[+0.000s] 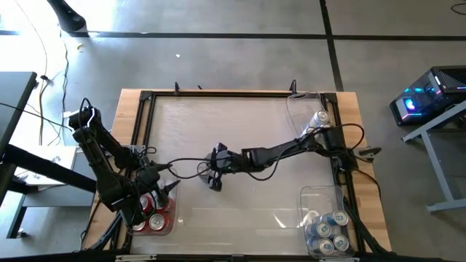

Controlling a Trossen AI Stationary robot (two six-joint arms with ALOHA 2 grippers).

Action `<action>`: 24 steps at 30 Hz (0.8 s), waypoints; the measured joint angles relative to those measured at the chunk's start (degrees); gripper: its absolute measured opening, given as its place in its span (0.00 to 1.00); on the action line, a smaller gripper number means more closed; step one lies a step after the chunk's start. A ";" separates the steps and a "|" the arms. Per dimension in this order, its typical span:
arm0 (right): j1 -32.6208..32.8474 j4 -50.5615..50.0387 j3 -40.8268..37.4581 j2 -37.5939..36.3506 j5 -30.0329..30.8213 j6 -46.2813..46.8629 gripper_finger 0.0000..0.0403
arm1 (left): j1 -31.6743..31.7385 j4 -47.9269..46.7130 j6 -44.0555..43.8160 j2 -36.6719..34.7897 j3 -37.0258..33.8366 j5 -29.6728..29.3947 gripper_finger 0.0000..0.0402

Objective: Sort soda cans
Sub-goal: Put the middle left blue-white soda can into the top right transparent bin

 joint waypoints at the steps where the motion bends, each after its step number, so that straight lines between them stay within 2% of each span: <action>1: -0.02 0.24 0.02 0.21 -0.15 -0.28 0.86 | 0.00 0.01 0.00 0.00 0.00 -0.02 0.78; 9: -0.09 3.49 0.07 2.55 -1.80 -1.63 0.78 | 0.00 0.93 0.07 -0.01 0.00 -0.07 0.78; 15: 0.24 2.97 0.21 1.95 0.92 -2.26 0.72 | 0.00 0.93 0.08 -0.02 0.00 -0.06 0.78; 19: -0.43 0.03 0.31 -0.22 5.65 -1.17 0.71 | 0.00 1.12 0.09 0.04 0.00 0.07 0.78; 24: -2.83 -8.55 0.45 -7.41 14.10 -1.95 0.71 | -0.02 1.43 0.04 0.27 0.00 1.02 0.78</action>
